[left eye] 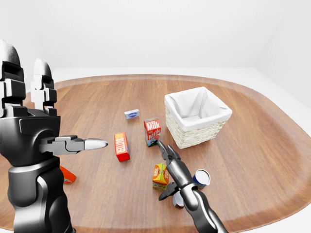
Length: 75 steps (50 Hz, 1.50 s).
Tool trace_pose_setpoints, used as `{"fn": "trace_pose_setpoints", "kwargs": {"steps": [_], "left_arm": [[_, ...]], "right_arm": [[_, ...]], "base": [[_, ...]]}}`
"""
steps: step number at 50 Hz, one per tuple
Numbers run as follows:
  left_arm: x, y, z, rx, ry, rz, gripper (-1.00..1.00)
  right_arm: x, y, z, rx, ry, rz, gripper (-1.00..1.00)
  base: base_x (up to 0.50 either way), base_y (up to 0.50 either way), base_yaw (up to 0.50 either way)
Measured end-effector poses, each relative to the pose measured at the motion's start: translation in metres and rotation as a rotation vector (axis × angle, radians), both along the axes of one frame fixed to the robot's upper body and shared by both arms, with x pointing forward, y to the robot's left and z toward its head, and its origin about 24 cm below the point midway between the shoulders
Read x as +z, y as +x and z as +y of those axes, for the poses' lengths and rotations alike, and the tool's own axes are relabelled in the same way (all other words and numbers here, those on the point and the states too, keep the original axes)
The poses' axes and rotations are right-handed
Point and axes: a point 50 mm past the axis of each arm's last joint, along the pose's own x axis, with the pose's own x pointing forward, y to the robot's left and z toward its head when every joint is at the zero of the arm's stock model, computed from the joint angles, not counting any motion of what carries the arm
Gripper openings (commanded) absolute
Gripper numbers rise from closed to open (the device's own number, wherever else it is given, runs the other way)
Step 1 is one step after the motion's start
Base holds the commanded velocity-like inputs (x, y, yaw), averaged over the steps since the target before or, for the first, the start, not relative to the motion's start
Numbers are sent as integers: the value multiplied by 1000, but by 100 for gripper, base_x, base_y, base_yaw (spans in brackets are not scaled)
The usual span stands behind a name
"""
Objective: Pick up the orange juice, and put it in the basket.
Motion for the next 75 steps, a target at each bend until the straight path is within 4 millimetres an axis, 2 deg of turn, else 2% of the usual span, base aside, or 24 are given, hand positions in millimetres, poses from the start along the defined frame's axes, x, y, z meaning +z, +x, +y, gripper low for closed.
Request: {"fn": "trace_pose_setpoints", "kwargs": {"steps": [10,43,44,45,46,65,75], "left_arm": [[-1,1,0,-1,-2,7,100],[10,-13,0,-2,-3,-64,100],[10,-13,0,-2,-3,-63,100],[9,-13,0,-2,-3,-61,100],[9,-12,0,-2,-3,-60,100],[3,-3,0,-4,-8,-18,100],[-2,3,0,-6,-10,13,100]], "right_arm": [[-7,2,0,-12,-8,23,100],[-31,4,-2,-52,-38,100,100],[-31,5,-2,-53,-37,101,78],[-31,5,-2,-54,-34,101,78],[-31,5,-2,-55,-32,101,-100],[-25,10,1,-47,10,103,-100],[-11,17,0,-36,18,56,-100]], "base": [[0,0,0],[0,0,0],[0,0,0],[0,0,0],[0,0,0],[0,0,0],[0,0,0]]}}
